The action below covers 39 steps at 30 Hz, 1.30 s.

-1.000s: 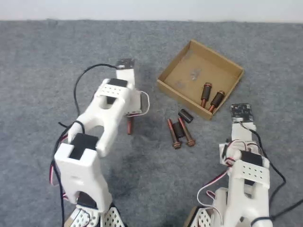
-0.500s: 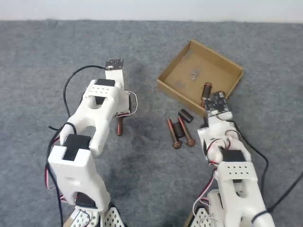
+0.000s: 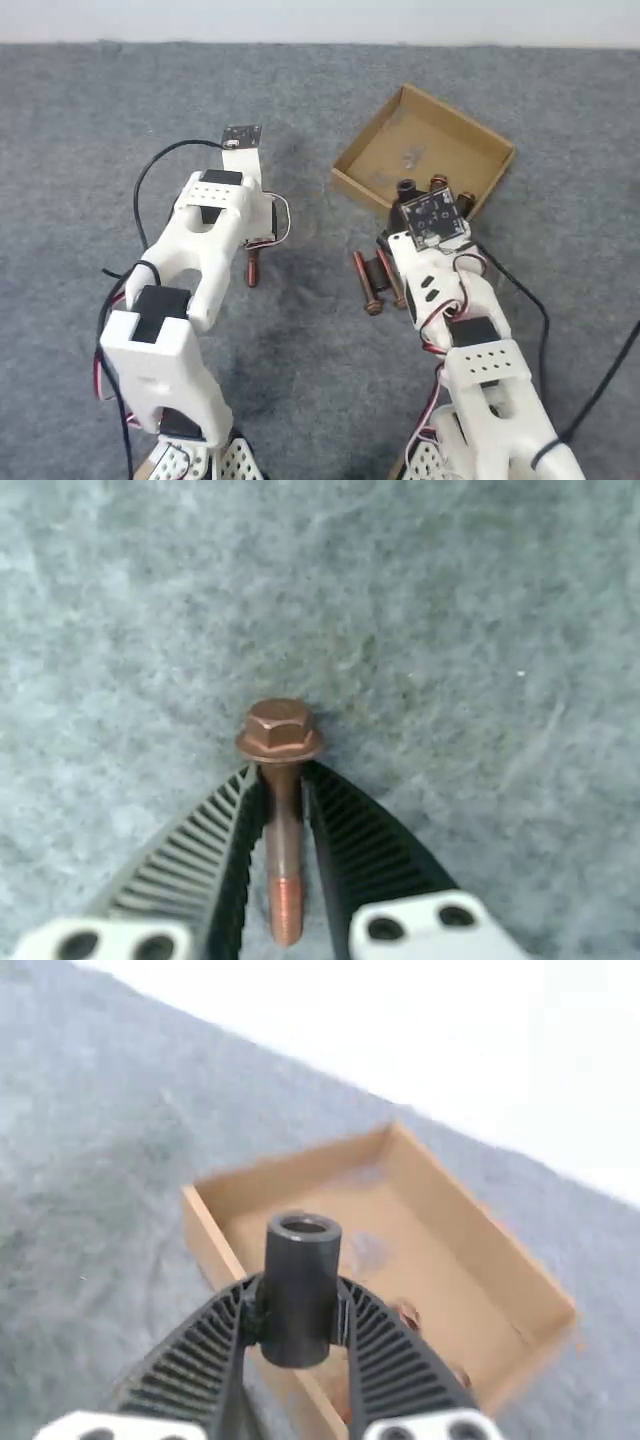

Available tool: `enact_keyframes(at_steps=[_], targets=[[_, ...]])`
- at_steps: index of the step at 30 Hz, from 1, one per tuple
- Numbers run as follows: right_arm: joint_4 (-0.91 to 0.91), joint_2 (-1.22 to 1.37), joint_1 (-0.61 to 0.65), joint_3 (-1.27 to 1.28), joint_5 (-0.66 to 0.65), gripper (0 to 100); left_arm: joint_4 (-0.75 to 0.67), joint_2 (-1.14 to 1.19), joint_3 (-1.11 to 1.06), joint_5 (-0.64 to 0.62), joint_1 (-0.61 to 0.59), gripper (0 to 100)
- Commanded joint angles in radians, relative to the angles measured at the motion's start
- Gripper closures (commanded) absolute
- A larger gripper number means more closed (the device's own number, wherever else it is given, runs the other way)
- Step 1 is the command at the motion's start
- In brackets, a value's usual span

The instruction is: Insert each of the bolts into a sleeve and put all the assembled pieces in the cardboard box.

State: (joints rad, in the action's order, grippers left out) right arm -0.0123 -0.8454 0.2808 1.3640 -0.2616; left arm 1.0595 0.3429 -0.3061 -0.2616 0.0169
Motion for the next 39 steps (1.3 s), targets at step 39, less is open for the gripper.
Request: enact_keyframes(at_steps=[39], targets=[[-1.302,1.285,0.245,-0.443,0.324,99.2,-0.049,-0.043,0.002,0.008,-0.018,99]])
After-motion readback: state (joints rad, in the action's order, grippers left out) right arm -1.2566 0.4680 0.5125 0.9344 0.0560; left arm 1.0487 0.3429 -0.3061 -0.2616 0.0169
